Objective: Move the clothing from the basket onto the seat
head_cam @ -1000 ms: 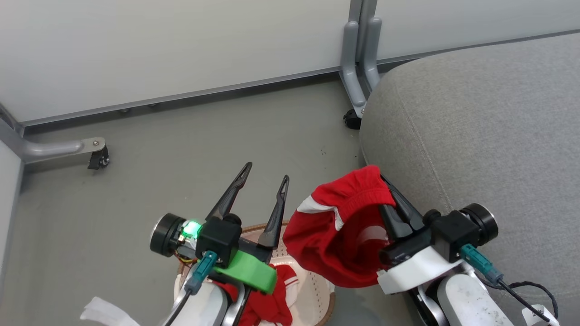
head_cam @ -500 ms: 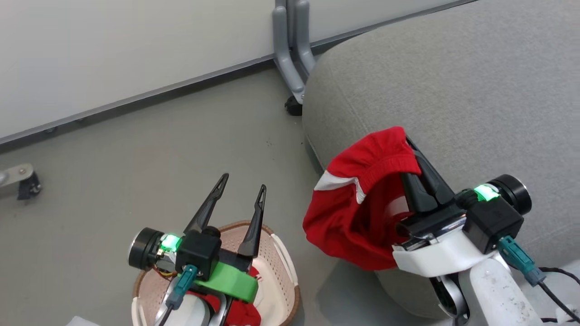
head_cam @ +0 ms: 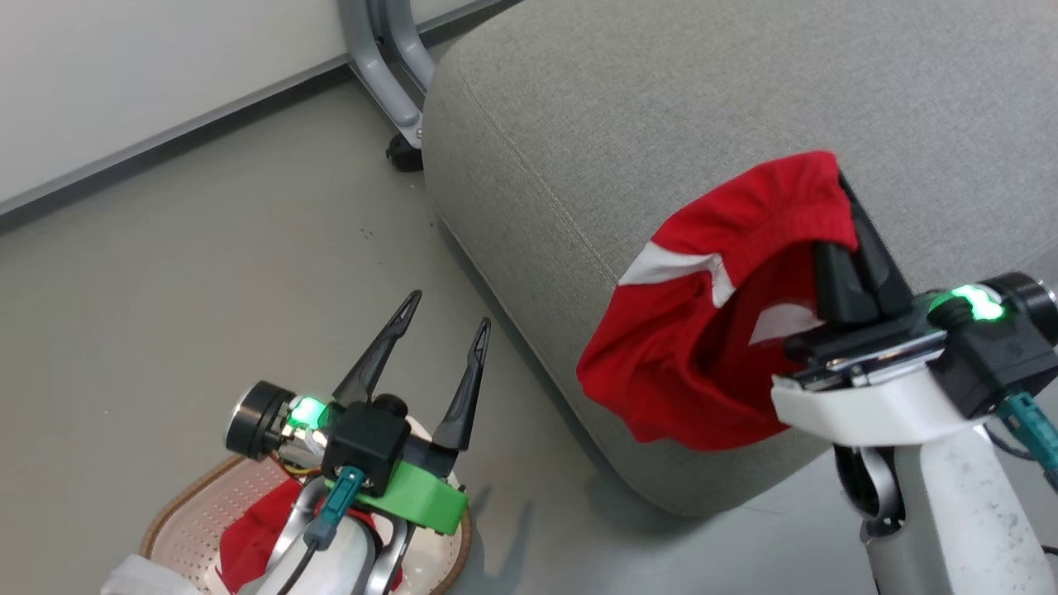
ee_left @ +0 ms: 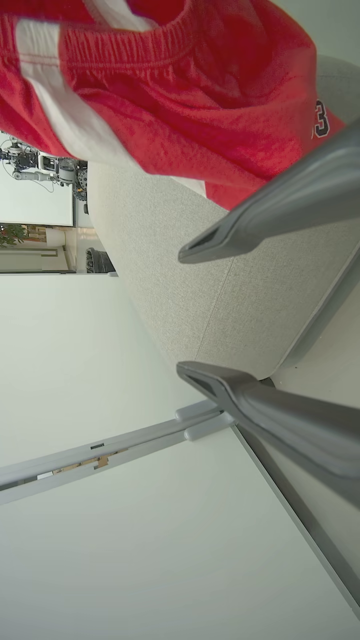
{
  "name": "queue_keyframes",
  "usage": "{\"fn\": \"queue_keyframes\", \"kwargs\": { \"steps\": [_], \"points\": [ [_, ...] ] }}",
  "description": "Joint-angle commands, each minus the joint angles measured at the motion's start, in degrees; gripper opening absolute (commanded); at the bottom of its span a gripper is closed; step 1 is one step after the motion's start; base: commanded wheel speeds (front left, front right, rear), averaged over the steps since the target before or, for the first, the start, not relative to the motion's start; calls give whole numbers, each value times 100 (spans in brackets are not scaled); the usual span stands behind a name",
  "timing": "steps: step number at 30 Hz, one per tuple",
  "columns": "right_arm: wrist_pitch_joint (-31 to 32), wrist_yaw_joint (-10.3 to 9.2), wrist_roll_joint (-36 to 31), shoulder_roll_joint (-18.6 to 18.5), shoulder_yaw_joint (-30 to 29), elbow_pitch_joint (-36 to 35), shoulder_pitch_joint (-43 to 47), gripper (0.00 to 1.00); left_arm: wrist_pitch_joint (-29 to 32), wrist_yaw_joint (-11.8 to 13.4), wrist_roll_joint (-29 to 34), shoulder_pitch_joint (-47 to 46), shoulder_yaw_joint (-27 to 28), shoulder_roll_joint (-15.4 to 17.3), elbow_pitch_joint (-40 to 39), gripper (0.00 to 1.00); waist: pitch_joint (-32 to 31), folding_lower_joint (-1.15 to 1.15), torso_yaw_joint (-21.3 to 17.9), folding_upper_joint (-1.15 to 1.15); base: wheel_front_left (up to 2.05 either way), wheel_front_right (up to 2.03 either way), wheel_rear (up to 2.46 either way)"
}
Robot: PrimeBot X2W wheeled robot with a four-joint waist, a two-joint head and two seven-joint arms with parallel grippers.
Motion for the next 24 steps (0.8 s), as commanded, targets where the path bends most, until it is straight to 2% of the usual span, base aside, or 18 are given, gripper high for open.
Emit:
{"fn": "queue_keyframes", "kwargs": {
  "steps": [1, 10, 15, 19, 24],
  "points": [
    [-18, -10, -3, 30, -122, -35, -280, 0, 59, -41, 81, -187, -10, 82, -54, 100, 637, 0, -101, 0, 0, 0, 0],
    [-18, -10, -135, 57, -1336, 9, -2248, 0, 446, -296, 407, -977, -262, 190, -493, 100, 2007, 0, 425, 0, 0, 0, 0],
    [-18, -10, -224, -251, -1988, 158, -3275, 0, 609, -303, 553, -1390, -216, 276, -716, 100, 2691, 0, 682, 0, 0, 0, 0],
    [-18, -10, -265, -467, -2470, 528, -3751, 0, 706, -347, 645, -1659, -183, 370, -889, 100, 3125, 0, 824, 0, 0, 0, 0],
    [-18, -10, -340, -810, -2915, 1364, -3769, 0, 838, -398, 763, -1944, -230, 427, -1057, 100, 3544, 0, 1007, 0, 0, 0, 0]
  ]
}}
